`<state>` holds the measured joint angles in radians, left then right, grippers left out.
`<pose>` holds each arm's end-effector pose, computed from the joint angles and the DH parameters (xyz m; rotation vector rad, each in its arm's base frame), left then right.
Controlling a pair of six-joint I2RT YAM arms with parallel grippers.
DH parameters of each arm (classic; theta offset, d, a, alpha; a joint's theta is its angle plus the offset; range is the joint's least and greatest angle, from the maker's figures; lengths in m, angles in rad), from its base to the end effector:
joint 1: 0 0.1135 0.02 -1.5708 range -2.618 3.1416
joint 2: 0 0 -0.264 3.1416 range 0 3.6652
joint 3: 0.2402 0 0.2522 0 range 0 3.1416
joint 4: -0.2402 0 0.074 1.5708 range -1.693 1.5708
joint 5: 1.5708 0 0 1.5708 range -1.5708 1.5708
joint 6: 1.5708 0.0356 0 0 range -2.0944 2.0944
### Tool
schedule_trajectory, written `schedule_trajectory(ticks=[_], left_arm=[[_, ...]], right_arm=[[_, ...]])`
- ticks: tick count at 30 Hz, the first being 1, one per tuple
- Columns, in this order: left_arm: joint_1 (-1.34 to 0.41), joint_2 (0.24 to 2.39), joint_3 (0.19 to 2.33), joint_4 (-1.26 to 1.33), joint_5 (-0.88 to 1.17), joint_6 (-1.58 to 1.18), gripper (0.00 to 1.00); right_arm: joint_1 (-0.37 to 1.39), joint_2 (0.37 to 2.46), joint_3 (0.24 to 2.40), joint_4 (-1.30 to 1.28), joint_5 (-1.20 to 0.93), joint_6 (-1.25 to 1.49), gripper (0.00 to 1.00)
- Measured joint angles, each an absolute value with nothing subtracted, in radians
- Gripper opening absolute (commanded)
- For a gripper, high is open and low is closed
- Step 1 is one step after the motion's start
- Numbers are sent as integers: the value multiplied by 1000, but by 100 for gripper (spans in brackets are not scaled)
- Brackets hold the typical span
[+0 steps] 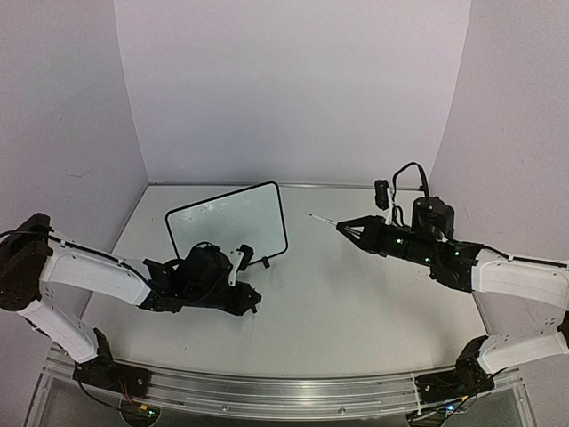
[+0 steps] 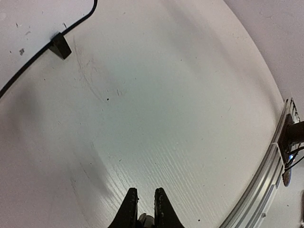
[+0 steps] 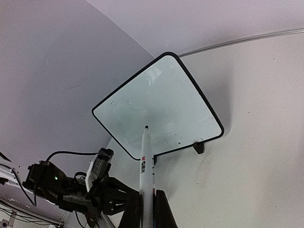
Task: Write a sentence on the whiteboard
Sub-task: Place the pen cap at the center of the board.
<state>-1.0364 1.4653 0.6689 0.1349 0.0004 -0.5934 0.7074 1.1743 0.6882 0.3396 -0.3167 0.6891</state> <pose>0.1492 -0.2520 0.1756 0.5239 2.3252 -0.8481 0.1975 0.1835 0.2799 -0.2757 1.8733 1.2704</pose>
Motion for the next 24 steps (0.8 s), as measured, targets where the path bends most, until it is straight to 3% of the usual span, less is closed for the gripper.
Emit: schedule_trajectory(ticks=[11, 15, 24], left_arm=[[-1062, 1621, 669, 200, -31, -582, 31], [-1062, 1631, 669, 219, -48, -591, 37], [-1062, 1586, 667, 180, -119, -610, 71]], right_arm=[[707, 1178, 674, 329, -323, 692, 0], [707, 1178, 667, 319, -323, 692, 0], [709, 1158, 667, 288, -322, 676, 0]])
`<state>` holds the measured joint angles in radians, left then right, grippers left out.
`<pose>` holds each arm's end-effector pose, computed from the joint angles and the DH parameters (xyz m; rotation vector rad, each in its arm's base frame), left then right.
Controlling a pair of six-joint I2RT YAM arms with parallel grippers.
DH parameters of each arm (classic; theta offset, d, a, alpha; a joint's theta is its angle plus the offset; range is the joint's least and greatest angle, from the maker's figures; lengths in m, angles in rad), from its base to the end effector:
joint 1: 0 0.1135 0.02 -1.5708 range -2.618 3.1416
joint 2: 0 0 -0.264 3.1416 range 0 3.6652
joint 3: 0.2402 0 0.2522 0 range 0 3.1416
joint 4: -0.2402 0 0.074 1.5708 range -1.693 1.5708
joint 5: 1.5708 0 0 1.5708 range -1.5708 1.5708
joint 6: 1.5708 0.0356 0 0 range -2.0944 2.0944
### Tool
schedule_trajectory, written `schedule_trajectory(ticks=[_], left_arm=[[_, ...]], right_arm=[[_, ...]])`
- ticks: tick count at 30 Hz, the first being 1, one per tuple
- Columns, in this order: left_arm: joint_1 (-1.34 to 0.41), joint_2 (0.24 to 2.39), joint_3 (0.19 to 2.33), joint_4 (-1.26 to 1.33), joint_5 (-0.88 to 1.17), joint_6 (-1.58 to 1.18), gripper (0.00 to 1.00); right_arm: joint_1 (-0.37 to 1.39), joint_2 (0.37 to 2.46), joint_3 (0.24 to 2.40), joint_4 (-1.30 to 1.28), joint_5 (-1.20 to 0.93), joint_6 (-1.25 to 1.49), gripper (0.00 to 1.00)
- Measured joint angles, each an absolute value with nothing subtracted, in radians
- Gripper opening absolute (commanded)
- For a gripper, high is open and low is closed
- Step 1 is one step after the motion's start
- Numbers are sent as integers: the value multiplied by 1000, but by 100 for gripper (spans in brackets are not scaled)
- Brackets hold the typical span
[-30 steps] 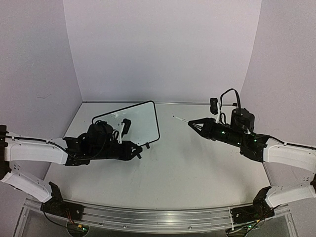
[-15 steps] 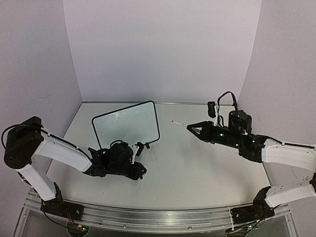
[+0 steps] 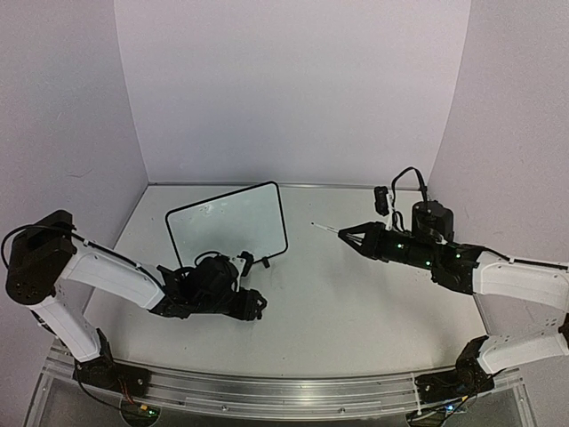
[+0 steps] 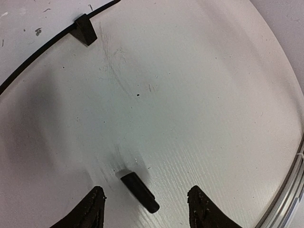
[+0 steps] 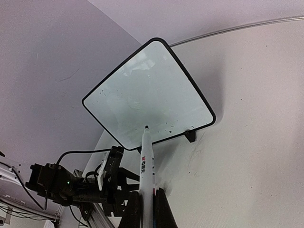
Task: Write a sentence on the whiteboard
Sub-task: Place the pen cap at the center of the board, then hold the whiteboard at the center of the board.
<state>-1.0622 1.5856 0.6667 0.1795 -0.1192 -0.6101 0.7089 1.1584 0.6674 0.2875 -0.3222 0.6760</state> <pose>0.1503 -0.2609 0.1455 0.4786 2.3642 -0.6934 0.1931 0.1804 0.2710 -0.2880 1.9310 1.2488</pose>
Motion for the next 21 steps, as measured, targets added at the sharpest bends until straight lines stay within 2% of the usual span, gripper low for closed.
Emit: schedule_trajectory(ticks=[8, 15, 21], left_arm=[[-1062, 1366, 692, -26, -209, -599, 74], [-1052, 1214, 916, -280, -268, -514, 77], [-872, 1165, 1036, -354, -174, -425, 78]], right_arm=[[720, 1149, 667, 261, -319, 652, 0], [731, 1149, 667, 260, -319, 628, 0], [738, 1149, 667, 260, -318, 619, 0]])
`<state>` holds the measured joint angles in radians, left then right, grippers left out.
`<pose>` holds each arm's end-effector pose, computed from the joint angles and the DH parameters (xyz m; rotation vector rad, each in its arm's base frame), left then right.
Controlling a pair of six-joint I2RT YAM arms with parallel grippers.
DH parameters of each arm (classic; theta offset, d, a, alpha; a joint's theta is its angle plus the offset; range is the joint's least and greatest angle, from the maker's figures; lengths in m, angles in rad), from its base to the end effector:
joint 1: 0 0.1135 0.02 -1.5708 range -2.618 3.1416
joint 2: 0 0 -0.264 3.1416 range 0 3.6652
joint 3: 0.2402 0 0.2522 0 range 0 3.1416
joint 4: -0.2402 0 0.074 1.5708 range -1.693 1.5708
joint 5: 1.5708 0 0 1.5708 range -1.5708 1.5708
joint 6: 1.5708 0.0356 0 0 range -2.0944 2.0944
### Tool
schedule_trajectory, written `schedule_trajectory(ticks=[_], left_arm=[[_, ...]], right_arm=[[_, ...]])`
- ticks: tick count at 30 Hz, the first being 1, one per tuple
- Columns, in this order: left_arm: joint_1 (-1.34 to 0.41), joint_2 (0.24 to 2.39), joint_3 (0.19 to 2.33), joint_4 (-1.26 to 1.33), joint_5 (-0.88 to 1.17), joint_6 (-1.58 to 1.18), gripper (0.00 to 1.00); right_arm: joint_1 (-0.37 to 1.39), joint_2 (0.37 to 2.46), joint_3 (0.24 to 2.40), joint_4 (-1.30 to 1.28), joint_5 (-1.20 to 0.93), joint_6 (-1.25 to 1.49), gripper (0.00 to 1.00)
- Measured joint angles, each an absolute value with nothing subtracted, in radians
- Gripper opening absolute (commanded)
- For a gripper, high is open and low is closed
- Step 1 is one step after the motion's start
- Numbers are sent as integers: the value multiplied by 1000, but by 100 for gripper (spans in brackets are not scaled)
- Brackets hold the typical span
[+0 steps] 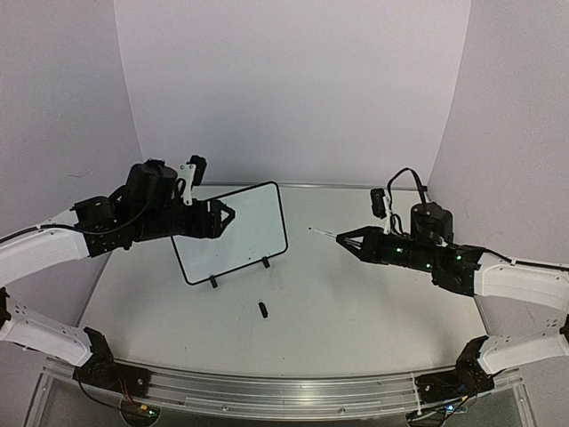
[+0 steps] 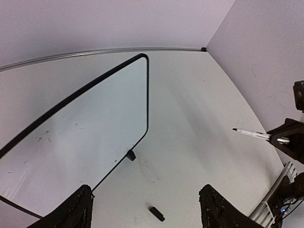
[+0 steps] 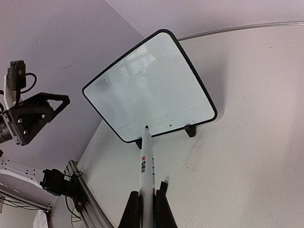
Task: Write a sentence on the whiteboard
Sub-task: Hold the whiteboard at the center of the board.
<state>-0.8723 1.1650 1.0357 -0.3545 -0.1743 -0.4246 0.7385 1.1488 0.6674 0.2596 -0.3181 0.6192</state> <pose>0.1738 -0.1974 0.3332 0.3586 2.0751 -0.6209 0.1862 0.1846 0.2704 -0.3657 1.9304 1.2217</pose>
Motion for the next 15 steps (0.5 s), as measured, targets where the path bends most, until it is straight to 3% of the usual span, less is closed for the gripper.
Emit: schedule_trajectory(ticks=[15], left_arm=[[-219, 1036, 1007, -470, 355, -290, 77]], right_arm=[[813, 1214, 751, 225, -328, 568, 0]])
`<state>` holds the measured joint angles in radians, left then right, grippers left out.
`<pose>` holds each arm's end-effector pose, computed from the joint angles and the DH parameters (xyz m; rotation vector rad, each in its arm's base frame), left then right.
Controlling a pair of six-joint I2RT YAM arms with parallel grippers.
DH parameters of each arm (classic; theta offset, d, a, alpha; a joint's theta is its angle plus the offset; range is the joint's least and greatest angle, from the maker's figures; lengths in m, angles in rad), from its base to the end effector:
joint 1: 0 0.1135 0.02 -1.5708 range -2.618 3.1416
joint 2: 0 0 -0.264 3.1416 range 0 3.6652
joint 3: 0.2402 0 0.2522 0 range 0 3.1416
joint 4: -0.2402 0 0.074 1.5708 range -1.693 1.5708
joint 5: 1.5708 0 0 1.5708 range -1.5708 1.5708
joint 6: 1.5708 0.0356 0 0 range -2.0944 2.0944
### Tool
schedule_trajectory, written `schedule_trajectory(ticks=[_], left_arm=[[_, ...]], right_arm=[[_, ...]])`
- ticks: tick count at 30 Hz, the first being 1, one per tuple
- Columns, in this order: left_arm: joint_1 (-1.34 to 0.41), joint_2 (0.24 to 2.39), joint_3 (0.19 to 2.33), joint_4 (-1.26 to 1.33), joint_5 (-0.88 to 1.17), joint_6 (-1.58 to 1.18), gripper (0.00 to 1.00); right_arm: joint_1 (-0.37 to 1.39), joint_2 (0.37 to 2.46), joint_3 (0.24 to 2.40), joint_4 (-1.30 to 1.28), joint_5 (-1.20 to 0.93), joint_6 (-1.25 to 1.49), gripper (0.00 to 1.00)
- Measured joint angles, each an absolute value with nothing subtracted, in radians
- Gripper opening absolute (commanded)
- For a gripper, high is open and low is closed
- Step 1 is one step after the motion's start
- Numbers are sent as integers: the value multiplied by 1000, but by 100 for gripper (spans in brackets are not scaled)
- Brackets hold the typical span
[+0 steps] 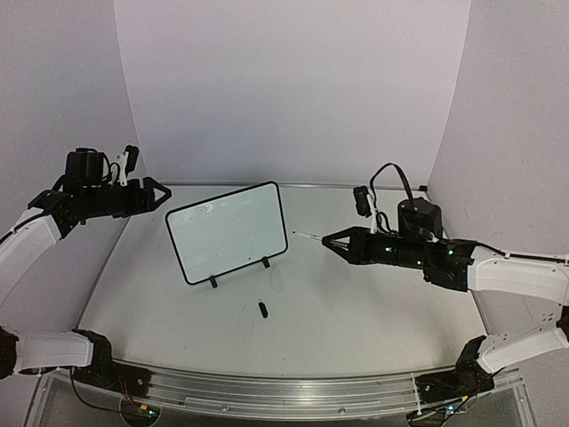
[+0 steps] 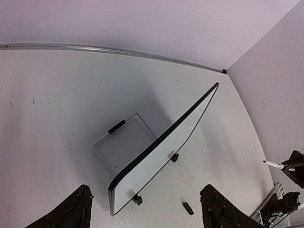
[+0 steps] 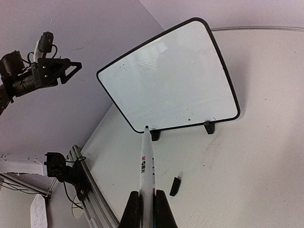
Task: Write a sentence on the whiteboard
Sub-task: Hold the whiteboard at the center of the board.
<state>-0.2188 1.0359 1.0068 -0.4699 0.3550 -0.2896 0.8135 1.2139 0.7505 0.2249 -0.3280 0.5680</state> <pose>0.2182 -0.0612 0.3421 0.1489 2.1007 -0.6763 0.1829 0.2102 0.2796 -0.4963 1.9269 1.2398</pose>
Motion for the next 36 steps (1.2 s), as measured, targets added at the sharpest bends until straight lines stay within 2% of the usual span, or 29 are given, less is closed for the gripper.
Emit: schedule_trajectory(ticks=[9, 12, 26, 31, 36], left_arm=[[-143, 1042, 909, -490, 525, -261, 69], [-121, 1066, 906, -490, 550, -246, 63], [-86, 1233, 957, -542, 604, -117, 40], [-86, 1251, 966, -541, 608, -77, 29], [-86, 1271, 974, -541, 625, -45, 24]], right_arm=[[869, 1353, 867, 246, -355, 538, 0], [884, 1394, 892, 258, -368, 537, 0], [951, 1506, 983, 290, -385, 516, 0], [955, 1527, 997, 292, -387, 513, 0], [959, 1549, 1004, 293, -387, 511, 0]])
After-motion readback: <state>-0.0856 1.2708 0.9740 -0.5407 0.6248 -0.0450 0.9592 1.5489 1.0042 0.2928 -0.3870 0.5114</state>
